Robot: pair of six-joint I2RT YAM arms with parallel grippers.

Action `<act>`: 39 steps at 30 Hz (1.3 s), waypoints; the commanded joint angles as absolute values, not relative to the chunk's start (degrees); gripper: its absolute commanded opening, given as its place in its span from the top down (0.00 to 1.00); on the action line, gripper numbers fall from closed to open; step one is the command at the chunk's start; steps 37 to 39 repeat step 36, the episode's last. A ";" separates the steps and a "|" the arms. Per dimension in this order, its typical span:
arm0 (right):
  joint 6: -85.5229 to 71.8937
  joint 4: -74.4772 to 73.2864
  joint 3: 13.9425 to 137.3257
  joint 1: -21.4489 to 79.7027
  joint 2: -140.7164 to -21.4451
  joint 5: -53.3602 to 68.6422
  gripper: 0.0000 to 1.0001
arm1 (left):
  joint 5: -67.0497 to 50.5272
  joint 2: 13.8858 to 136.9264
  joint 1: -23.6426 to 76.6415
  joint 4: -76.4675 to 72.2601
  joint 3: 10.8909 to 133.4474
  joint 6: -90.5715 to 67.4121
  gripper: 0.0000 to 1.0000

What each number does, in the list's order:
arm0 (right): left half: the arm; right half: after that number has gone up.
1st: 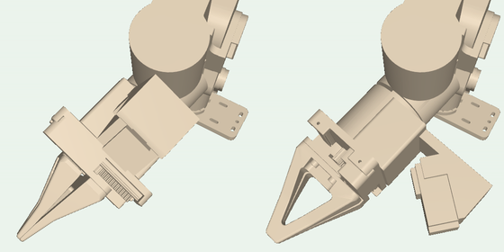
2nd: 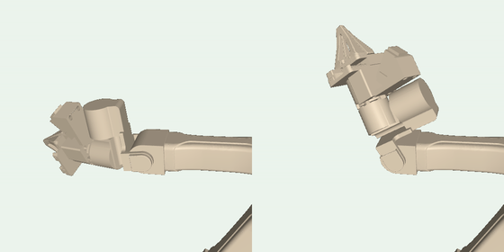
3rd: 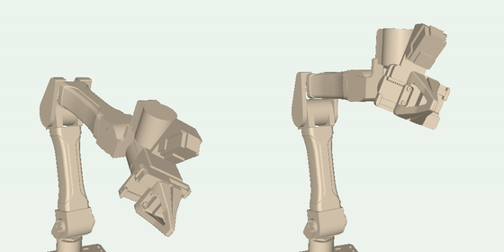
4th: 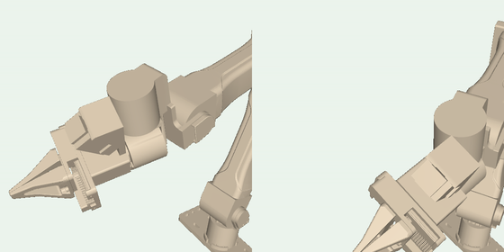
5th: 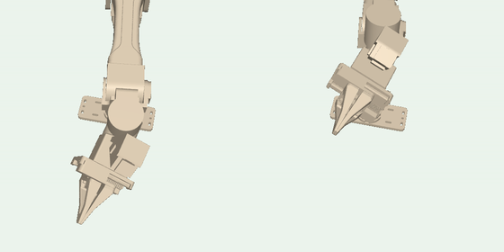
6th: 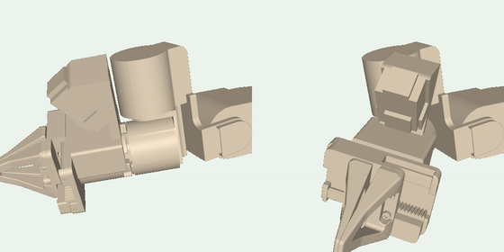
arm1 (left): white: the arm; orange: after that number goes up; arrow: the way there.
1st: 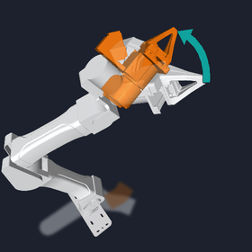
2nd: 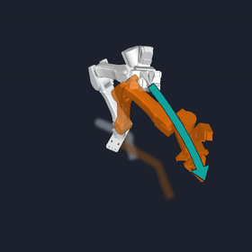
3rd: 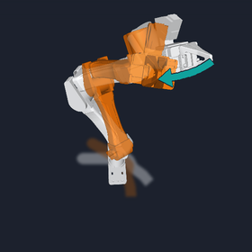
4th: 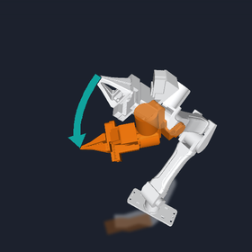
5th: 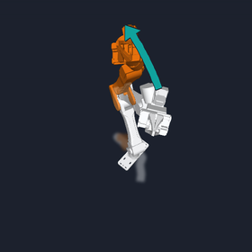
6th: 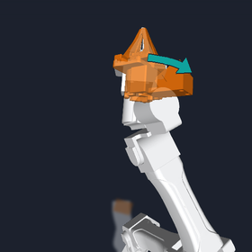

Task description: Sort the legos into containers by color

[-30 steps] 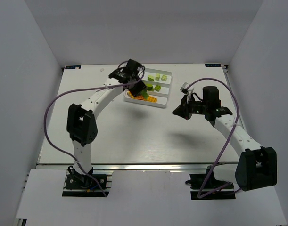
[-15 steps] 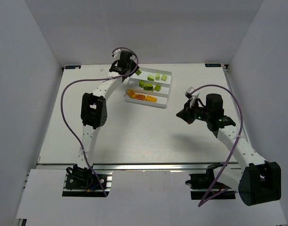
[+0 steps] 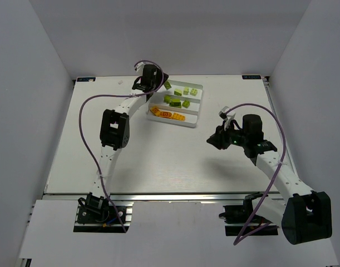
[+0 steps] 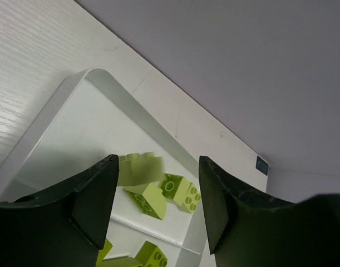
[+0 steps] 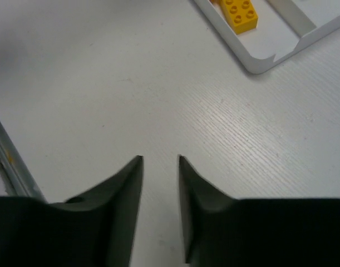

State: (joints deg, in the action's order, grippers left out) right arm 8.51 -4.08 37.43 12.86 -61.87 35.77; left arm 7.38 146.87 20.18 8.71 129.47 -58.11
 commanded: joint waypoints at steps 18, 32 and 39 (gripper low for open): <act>5.72 -13.52 50.00 12.39 -63.45 31.65 0.11 | -19.07 99.18 16.52 -6.77 89.52 -42.73 0.02; 0.79 -19.25 57.83 12.30 -65.30 9.77 0.11 | -10.98 46.69 17.23 14.76 47.21 -31.20 0.02; 0.97 -19.08 56.69 12.30 -64.52 7.74 0.11 | -11.16 42.10 17.23 17.04 45.35 -30.85 0.02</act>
